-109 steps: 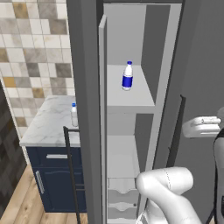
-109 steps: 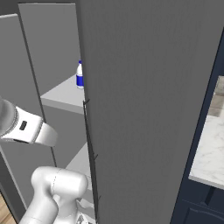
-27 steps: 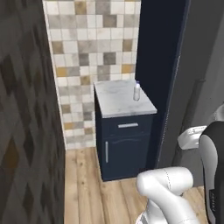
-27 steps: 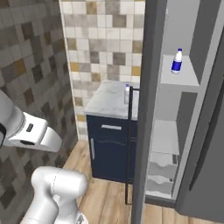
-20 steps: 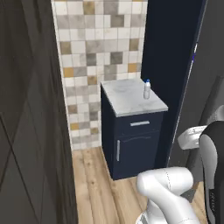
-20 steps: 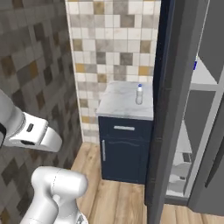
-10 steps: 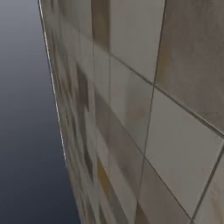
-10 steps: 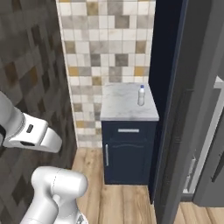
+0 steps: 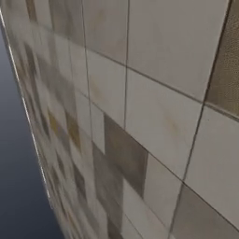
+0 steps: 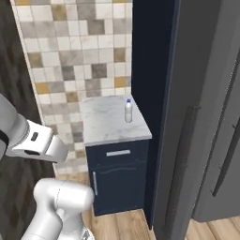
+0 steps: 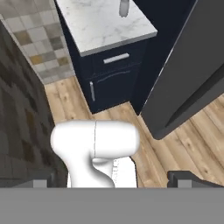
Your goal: Take the bottled waters from the counter and place them in the freezer to freeze. Close the freezer door after placing the bottles.
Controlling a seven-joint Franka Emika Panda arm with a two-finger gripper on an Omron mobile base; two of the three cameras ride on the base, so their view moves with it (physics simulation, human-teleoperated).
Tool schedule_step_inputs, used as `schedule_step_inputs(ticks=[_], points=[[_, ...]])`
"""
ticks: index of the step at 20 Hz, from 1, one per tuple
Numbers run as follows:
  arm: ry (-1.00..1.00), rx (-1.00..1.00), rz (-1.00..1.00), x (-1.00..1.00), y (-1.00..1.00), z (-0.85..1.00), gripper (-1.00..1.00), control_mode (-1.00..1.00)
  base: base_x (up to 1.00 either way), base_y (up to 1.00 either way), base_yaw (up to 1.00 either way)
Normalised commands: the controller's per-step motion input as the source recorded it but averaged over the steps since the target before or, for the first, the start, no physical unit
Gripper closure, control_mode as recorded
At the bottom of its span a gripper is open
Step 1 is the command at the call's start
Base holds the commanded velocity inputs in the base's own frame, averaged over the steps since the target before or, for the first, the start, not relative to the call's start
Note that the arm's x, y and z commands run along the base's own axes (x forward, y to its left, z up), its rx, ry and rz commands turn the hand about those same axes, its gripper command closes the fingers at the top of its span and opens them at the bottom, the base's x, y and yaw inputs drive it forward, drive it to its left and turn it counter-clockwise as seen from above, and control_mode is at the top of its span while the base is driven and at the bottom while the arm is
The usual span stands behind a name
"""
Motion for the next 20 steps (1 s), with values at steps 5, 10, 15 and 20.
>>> schedule_step_inputs(ticks=[5,10,15,20], points=[[0.00,0.00,0.00,0.00,0.00,0.00,-1.00,1.00,0.42,0.45,-0.36],[0.00,0.00,0.00,0.00,0.00,0.00,-1.00,1.00,0.38,0.45,-0.36],[0.00,0.00,0.00,0.00,0.00,0.00,-1.00,1.00,0.22,0.47,-0.32],[0.00,0.00,0.00,0.00,0.00,0.00,-1.00,1.00,0.03,0.54,-0.24]])
